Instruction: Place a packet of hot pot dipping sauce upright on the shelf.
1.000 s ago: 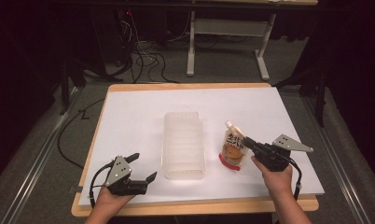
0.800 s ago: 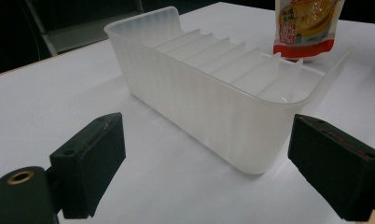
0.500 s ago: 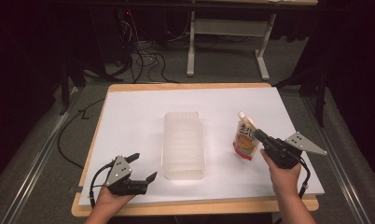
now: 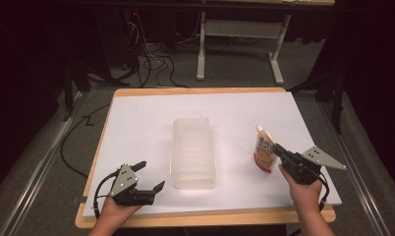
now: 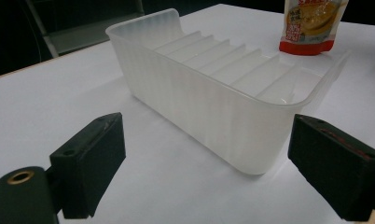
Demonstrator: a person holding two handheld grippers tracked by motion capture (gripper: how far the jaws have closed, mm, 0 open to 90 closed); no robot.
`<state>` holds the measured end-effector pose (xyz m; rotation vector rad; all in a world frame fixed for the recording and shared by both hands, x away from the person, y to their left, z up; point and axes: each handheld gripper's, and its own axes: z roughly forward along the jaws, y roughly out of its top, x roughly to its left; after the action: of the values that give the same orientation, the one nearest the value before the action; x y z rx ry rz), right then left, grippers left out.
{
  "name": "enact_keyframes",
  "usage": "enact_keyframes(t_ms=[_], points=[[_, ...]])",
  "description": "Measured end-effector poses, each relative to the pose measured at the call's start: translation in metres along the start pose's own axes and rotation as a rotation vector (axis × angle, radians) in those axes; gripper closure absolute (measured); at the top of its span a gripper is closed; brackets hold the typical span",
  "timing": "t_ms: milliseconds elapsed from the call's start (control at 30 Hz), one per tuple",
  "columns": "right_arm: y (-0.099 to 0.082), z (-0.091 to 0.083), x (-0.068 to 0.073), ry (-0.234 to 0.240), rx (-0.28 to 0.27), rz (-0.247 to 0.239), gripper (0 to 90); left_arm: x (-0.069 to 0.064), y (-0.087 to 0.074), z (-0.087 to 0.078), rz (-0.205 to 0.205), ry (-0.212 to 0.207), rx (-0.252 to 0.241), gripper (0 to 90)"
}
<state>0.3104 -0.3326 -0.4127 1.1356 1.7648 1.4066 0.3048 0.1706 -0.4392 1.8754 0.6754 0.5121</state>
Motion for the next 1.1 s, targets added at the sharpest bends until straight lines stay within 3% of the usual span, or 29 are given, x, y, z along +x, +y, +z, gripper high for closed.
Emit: enact_keyframes(t_ms=[467, 500, 600, 733, 900, 967, 1100], points=[[-0.0038, -0.0060, 0.0031, -0.021, 0.017, -0.012, 79.4, 0.0003, 0.0001, -0.0001, 0.002, -0.006, -0.002, 11.7], [-0.0037, -0.0060, 0.0024, -0.023, 0.019, 0.001, 74.5, 0.0004, 0.0000, 0.0000, 0.001, -0.006, -0.002, 11.7], [-0.0036, -0.0063, 0.0015, -0.023, 0.016, 0.013, 71.6, 0.0004, 0.0001, 0.0001, 0.001, -0.006, -0.002, 11.7], [-0.0028, -0.0054, 0.0002, -0.018, 0.029, 0.022, 55.5, 0.0000, -0.0001, 0.0012, -0.001, -0.004, -0.001, 11.7], [-0.0029, -0.0044, 0.0002, -0.025, 0.034, 0.019, 45.7, -0.0003, 0.0004, 0.0016, 0.000, -0.006, -0.003, 11.7], [-0.0041, -0.0032, -0.0015, -0.019, 0.050, 0.042, 41.2, -0.0003, 0.0009, 0.0024, 0.000, -0.008, -0.004, 11.7], [-0.0084, -0.0004, -0.0049, 0.010, 0.088, 0.057, 47.8, -0.0006, 0.0013, 0.0037, 0.002, -0.013, -0.003, 11.7]])
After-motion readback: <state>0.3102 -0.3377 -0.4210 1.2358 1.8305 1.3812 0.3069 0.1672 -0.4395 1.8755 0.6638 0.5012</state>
